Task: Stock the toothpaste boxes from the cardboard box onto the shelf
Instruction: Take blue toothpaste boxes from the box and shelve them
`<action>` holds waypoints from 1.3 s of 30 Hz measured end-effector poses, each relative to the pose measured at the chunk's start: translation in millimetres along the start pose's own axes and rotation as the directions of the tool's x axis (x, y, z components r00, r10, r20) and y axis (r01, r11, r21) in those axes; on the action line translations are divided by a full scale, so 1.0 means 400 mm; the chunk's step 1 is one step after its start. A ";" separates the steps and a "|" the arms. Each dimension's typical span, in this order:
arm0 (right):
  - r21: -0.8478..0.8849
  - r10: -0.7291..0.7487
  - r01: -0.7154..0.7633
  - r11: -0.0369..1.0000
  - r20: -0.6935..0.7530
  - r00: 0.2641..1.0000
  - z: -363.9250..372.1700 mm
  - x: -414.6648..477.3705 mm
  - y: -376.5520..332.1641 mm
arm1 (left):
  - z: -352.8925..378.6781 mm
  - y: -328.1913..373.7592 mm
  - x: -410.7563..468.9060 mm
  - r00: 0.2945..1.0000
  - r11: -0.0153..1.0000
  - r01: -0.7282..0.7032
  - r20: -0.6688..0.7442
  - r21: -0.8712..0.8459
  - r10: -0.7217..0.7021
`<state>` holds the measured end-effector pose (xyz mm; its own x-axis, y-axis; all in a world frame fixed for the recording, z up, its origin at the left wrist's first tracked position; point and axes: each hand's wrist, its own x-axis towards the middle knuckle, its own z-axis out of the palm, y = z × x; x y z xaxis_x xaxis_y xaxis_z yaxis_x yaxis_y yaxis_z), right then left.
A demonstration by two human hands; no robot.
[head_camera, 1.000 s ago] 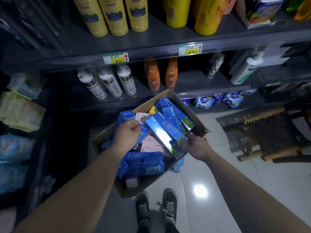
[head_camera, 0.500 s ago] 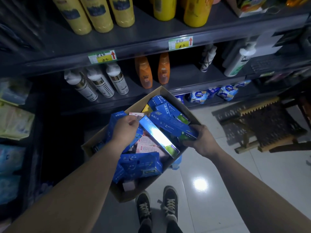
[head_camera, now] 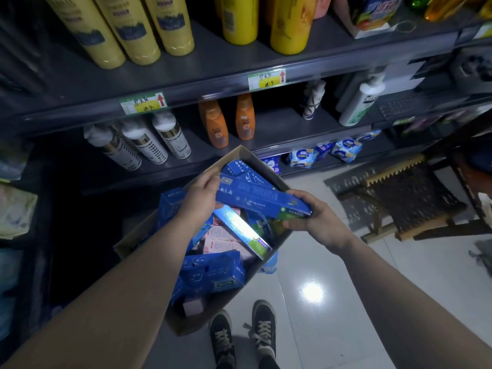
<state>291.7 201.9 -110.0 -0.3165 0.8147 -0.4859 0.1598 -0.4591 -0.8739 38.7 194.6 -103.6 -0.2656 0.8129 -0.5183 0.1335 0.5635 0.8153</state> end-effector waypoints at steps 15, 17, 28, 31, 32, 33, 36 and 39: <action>0.053 0.151 -0.142 0.988 -0.221 0.964 -0.018 0.041 0.005 | -0.011 -0.040 0.036 0.997 0.963 0.021 0.062 0.267 -0.039; 0.057 0.128 -0.118 0.991 -0.247 0.961 -0.019 0.047 0.011 | -0.014 -0.045 0.045 0.999 0.956 0.009 0.047 0.295 -0.024; 0.093 0.104 -0.072 0.993 -0.415 0.904 -0.041 0.050 0.033 | -0.034 -0.103 0.099 0.981 0.707 0.016 0.125 0.707 -0.147; 0.063 0.110 -0.092 0.994 -0.409 0.906 -0.045 0.044 0.040 | -0.021 -0.097 0.108 0.983 0.712 0.040 0.101 0.701 -0.154; 0.060 0.115 -0.099 0.993 -0.409 0.905 -0.046 0.042 0.043 | -0.018 -0.097 0.112 0.984 0.725 0.042 0.098 0.687 -0.150; 0.063 0.120 -0.103 0.993 -0.413 0.903 -0.046 0.038 0.045 | -0.017 -0.097 0.118 0.985 0.744 0.042 0.098 0.667 -0.144; 0.070 0.133 -0.114 0.991 -0.433 0.892 -0.048 0.031 0.053 | -0.022 -0.103 0.128 0.991 0.814 0.034 0.087 0.580 -0.103; 0.083 0.141 -0.116 0.990 -0.437 0.889 -0.048 0.026 0.056 | -0.034 -0.093 0.116 0.991 0.891 0.057 0.085 0.450 -0.106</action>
<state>310.2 206.9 -134.9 0.1496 0.8139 -0.5614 0.1174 -0.5784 -0.8073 8.6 209.4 -154.6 -0.1959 0.7580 -0.6221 0.5337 0.6147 0.5808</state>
